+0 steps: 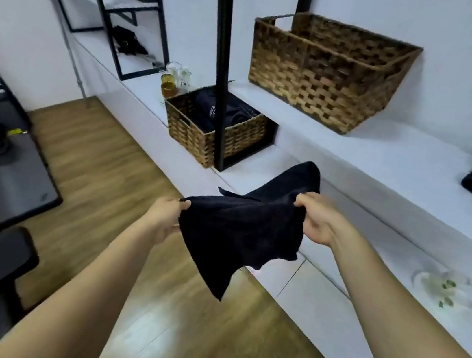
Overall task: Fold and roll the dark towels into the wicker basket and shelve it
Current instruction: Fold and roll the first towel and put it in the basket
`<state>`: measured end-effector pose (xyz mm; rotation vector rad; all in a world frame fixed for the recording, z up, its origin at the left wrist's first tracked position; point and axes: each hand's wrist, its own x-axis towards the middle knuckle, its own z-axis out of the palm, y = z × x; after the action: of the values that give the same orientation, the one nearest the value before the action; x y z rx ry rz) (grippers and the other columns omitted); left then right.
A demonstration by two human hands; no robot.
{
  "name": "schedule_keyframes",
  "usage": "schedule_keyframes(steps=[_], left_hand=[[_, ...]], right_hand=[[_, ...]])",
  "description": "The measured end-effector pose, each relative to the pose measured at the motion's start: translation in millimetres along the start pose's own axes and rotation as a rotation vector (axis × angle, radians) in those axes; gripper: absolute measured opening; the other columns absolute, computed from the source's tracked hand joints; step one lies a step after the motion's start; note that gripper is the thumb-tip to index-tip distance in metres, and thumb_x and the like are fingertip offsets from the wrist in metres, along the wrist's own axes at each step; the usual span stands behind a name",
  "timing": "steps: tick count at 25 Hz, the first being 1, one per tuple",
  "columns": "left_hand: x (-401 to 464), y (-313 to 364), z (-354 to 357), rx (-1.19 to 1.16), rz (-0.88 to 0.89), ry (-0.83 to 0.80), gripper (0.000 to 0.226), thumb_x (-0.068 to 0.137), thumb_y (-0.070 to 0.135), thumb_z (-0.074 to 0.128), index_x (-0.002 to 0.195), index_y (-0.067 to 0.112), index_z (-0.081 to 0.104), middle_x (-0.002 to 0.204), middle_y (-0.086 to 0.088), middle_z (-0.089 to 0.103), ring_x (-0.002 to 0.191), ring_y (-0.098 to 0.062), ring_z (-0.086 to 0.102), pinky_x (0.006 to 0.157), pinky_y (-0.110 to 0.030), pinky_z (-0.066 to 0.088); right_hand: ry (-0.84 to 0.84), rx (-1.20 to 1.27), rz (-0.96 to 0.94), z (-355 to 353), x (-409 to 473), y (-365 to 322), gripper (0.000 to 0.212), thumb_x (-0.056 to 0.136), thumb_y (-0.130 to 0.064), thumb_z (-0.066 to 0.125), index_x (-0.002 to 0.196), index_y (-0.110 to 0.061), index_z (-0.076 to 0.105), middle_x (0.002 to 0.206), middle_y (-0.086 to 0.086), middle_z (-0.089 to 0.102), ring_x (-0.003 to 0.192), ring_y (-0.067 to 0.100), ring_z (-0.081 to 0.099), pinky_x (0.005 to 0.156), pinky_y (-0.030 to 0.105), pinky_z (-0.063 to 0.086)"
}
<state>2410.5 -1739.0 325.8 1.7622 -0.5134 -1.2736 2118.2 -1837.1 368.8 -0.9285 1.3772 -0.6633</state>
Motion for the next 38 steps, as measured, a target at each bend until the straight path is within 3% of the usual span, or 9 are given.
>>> schedule_keyframes(steps=[9,13,20,24,29,31,33,35,38], left_hand=[[-59,-14,-148,0.432,0.103,0.347,0.024,0.097,0.028,0.065,0.082,0.008,0.063,0.073,-0.002,0.053,0.065,-0.018,0.049,0.052,-0.028,0.036],[-69,-26,-178,0.380,0.105,0.349,0.025,0.100,0.032,0.061,0.101,0.008,0.067,0.090,-0.004,0.060,0.076,-0.021,0.052,0.063,-0.031,0.041],[-70,-42,-194,0.137,0.064,0.374,0.012,0.103,0.015,0.054,0.101,0.009,0.064,0.107,-0.012,0.066,0.097,-0.026,0.061,0.095,-0.048,0.054],[-72,-36,-174,0.340,0.121,0.438,0.033,0.093,0.004,0.047,0.122,0.019,0.052,0.109,-0.008,0.061,0.091,-0.023,0.059,0.078,-0.041,0.055],[-84,-4,-88,1.070,0.408,0.128,0.059,0.085,0.062,0.064,0.139,0.044,0.049,0.154,0.007,0.038,0.145,-0.022,0.029,0.115,-0.060,0.020],[-87,6,-48,0.983,0.602,0.002,0.049,0.088,0.059,0.064,0.133,0.041,0.055,0.145,0.011,0.051,0.135,-0.014,0.042,0.117,-0.055,0.021],[-82,14,-21,0.828,0.746,-0.017,0.017,0.095,0.035,0.064,0.110,0.027,0.064,0.112,0.005,0.069,0.107,-0.017,0.059,0.106,-0.051,0.040],[-75,23,-7,0.692,0.789,-0.109,0.005,0.095,0.023,0.061,0.097,0.019,0.064,0.095,-0.007,0.069,0.092,-0.024,0.064,0.091,-0.054,0.050],[-74,38,9,0.455,0.760,-0.269,0.006,0.095,0.022,0.054,0.095,0.021,0.060,0.094,-0.018,0.066,0.087,-0.025,0.061,0.090,-0.059,0.050]], right_hand=[[-0.132,-0.187,0.047,125,-26,31,0.016,0.076,0.004,0.043,0.077,-0.011,0.051,0.077,0.008,0.045,0.059,0.022,0.041,0.053,0.029,0.031],[-0.244,-0.251,0.110,147,-32,41,0.032,0.085,-0.001,0.050,0.110,-0.008,0.067,0.098,0.009,0.059,0.085,0.025,0.056,0.074,0.036,0.044],[-0.007,-0.131,-0.139,140,-37,39,0.037,0.090,0.003,0.044,0.101,-0.015,0.074,0.108,0.007,0.067,0.088,0.020,0.063,0.077,0.033,0.056],[-0.066,-0.161,-0.283,135,-42,35,0.030,0.093,0.001,0.052,0.094,-0.020,0.074,0.108,0.007,0.070,0.100,0.024,0.066,0.087,0.037,0.058],[-0.251,-0.292,-0.467,147,-57,23,0.035,0.091,-0.004,0.057,0.090,-0.032,0.077,0.113,-0.001,0.073,0.110,0.017,0.067,0.099,0.038,0.054],[-0.308,-0.304,-0.502,143,-65,18,0.036,0.093,-0.001,0.056,0.096,-0.031,0.076,0.111,-0.002,0.074,0.105,0.010,0.068,0.096,0.030,0.055],[-0.328,-0.301,-0.567,134,-71,12,0.036,0.094,-0.001,0.057,0.101,-0.032,0.074,0.103,-0.002,0.072,0.094,0.008,0.067,0.087,0.023,0.052],[-0.308,-0.275,-0.634,116,-72,9,0.032,0.092,-0.003,0.061,0.106,-0.031,0.069,0.091,0.000,0.065,0.078,0.011,0.060,0.075,0.023,0.049],[-0.308,-0.347,-0.640,82,-72,19,0.028,0.090,-0.007,0.069,0.111,-0.022,0.057,0.086,-0.002,0.063,0.066,0.010,0.055,0.067,0.021,0.047]])
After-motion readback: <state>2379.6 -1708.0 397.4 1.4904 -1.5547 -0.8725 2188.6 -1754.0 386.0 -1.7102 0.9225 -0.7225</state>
